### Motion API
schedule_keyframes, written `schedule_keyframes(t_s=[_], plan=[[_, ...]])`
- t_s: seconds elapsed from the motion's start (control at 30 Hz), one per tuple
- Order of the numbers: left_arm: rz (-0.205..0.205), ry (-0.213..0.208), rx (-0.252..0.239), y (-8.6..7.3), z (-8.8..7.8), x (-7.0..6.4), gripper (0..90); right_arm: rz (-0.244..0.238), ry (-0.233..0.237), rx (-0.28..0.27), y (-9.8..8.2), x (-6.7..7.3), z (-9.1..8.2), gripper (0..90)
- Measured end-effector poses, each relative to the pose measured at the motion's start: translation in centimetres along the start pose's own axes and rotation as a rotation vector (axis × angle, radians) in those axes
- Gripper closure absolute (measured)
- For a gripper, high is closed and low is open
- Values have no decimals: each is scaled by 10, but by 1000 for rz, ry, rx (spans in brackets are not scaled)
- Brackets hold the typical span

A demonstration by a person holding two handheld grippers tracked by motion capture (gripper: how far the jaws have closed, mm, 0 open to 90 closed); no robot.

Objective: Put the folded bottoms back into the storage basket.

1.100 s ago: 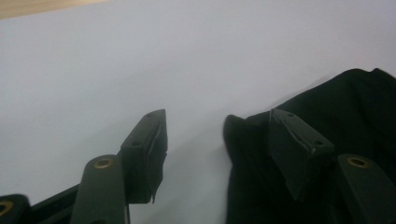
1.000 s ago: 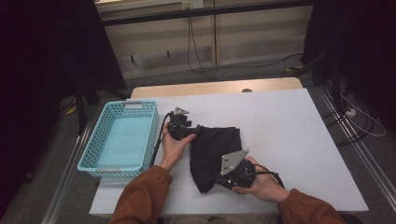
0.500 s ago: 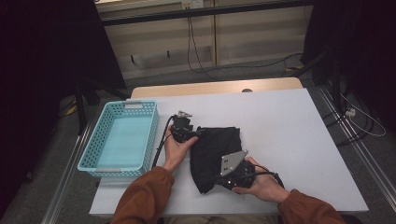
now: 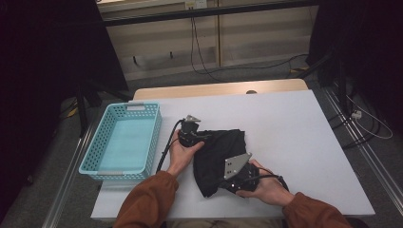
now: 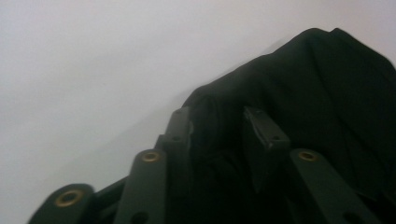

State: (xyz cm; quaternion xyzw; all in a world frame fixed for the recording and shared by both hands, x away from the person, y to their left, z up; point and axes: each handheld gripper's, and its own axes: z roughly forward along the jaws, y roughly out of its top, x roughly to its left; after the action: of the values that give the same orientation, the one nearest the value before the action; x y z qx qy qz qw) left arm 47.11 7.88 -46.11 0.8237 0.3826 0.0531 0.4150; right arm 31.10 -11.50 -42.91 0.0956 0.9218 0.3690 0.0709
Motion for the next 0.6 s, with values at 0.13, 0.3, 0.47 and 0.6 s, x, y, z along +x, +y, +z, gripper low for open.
schedule_keyframes(t_s=[0.13,0.3,0.47,0.6], plan=[[-4,7,-5,0,-2,-1,776,2,-2,0,0,0,0,849],[-29,12,-25,1,-5,0,805,4,-6,-2,0,1,-1,849],[-57,-2,-73,5,-14,3,812,11,-9,-9,0,1,-1,850],[-70,-13,-102,7,-20,3,814,19,-11,-15,0,2,-1,849]])
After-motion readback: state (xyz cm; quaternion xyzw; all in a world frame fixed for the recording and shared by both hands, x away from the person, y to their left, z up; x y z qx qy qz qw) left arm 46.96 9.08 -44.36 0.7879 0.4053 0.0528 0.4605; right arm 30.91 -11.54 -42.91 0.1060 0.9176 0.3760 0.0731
